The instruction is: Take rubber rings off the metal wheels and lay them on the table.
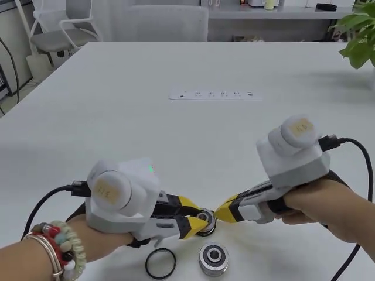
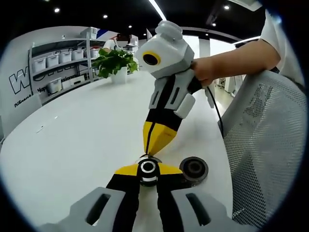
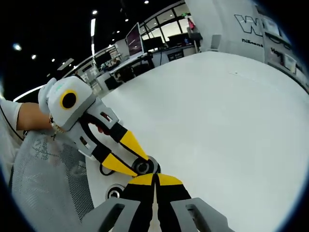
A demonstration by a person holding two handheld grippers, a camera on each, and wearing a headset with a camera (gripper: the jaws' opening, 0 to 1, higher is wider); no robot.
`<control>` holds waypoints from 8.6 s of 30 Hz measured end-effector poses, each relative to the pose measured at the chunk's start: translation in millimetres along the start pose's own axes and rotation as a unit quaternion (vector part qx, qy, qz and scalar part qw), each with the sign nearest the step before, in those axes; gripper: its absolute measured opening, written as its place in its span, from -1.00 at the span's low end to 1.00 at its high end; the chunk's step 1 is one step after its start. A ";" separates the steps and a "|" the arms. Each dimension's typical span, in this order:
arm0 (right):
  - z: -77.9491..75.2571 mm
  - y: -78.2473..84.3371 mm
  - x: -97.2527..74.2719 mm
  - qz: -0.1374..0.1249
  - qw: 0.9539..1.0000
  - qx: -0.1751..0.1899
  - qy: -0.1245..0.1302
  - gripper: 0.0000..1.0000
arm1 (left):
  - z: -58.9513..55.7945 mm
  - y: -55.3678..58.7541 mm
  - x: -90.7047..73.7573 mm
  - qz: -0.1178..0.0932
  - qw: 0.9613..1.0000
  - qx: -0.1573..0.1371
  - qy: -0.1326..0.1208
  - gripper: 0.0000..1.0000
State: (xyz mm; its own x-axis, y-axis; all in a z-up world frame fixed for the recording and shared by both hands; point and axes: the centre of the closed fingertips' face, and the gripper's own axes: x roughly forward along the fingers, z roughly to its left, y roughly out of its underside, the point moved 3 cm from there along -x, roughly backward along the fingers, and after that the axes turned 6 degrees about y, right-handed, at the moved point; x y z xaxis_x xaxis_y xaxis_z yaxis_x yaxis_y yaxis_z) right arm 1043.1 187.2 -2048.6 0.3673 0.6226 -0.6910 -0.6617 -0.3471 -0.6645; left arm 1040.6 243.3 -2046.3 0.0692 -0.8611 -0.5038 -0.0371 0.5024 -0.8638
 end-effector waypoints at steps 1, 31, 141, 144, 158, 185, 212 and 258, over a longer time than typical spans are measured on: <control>-0.6 0.2 0.1 0.002 1.000 0.006 0.001 -1.00 | 0.1 0.0 0.1 0.000 1.000 0.000 0.000 -0.84; 11.2 -3.9 -0.4 -0.002 0.998 0.057 -0.024 -1.00 | 1.5 0.3 0.1 0.004 1.000 0.005 0.002 -0.84; 81.0 -36.1 3.9 -0.007 0.995 0.020 -0.097 -1.00 | -55.8 -15.6 -181.2 -0.056 0.990 -0.046 -0.122 0.88; 82.2 -31.2 8.2 0.004 0.995 0.016 -0.100 -1.00 | -56.6 -11.3 -178.5 -0.053 0.990 -0.050 -0.122 0.87; 83.2 -13.8 22.1 0.049 0.994 0.004 -0.095 -1.00 | -57.9 -5.1 -173.0 -0.048 0.990 -0.064 -0.120 0.86; 83.2 1.3 31.8 0.083 0.993 0.004 -0.083 -1.00 | -56.6 1.5 -172.8 -0.041 0.988 -0.076 -0.131 0.78; 80.8 3.4 35.9 0.090 0.993 0.010 -0.073 -1.00 | -56.5 4.3 -172.0 -0.040 0.987 -0.083 -0.128 0.75; 74.6 2.5 43.7 0.092 0.994 -0.020 -0.048 -1.00 | -57.0 4.9 -171.4 -0.036 0.988 -0.085 -0.127 0.71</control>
State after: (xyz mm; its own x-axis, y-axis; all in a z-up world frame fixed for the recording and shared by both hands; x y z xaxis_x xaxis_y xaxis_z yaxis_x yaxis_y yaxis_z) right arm 1008.7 265.9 -2059.2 0.1773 0.6088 -0.7732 -0.6852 -0.4876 -0.5411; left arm 971.8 388.8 -1964.4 0.3239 -0.8361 -0.4427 -0.1892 0.4012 -0.8962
